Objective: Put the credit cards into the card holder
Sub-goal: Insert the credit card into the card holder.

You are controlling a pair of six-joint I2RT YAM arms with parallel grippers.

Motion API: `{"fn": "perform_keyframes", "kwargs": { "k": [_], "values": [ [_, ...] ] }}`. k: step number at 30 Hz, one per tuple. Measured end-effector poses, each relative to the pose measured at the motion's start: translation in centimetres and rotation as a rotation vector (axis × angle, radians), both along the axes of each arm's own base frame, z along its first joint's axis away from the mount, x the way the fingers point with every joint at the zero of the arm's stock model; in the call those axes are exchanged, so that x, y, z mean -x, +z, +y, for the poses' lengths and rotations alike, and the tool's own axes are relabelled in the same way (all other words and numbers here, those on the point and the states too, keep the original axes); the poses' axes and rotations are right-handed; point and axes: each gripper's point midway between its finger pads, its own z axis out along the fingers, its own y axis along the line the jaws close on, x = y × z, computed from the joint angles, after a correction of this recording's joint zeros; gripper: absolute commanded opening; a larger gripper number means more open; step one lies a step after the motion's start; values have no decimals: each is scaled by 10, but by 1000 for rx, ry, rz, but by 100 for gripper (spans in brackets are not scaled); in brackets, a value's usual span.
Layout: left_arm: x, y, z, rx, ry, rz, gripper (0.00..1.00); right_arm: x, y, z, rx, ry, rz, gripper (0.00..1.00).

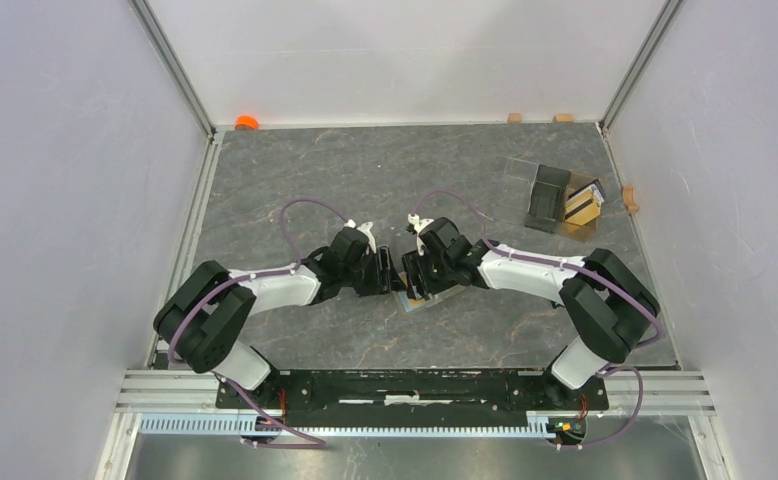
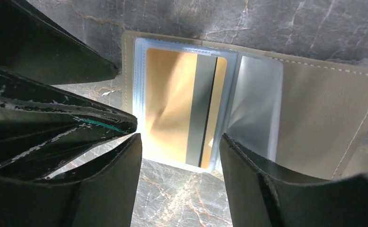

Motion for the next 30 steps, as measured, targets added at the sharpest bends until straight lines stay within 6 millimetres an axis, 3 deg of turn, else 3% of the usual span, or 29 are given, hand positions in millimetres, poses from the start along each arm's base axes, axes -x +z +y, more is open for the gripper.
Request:
{"fn": "perform_keyframes", "kwargs": {
  "k": [5, 10, 15, 19, 24, 30],
  "values": [
    [-2, 5, 5, 1, 41, -16, 74, -7, 10, -6, 31, 20, -63, 79],
    [2, 8, 16, 7, 105, -17, 78, -32, 44, -7, 27, 37, -158, 84],
    [10, 11, 26, 13, 143, -18, 81, -51, 60, -32, 30, -4, -207, 91],
    [11, 16, 30, 12, 152, -27, 82, -50, 54, -59, 20, -41, -189, 91],
    [12, 16, 32, 5, 155, -22, 82, -37, 32, -79, -21, -61, -100, 90],
    [11, 19, 31, 15, 157, -28, 82, -29, 25, -74, -77, -36, -46, 87]
  ]
}}
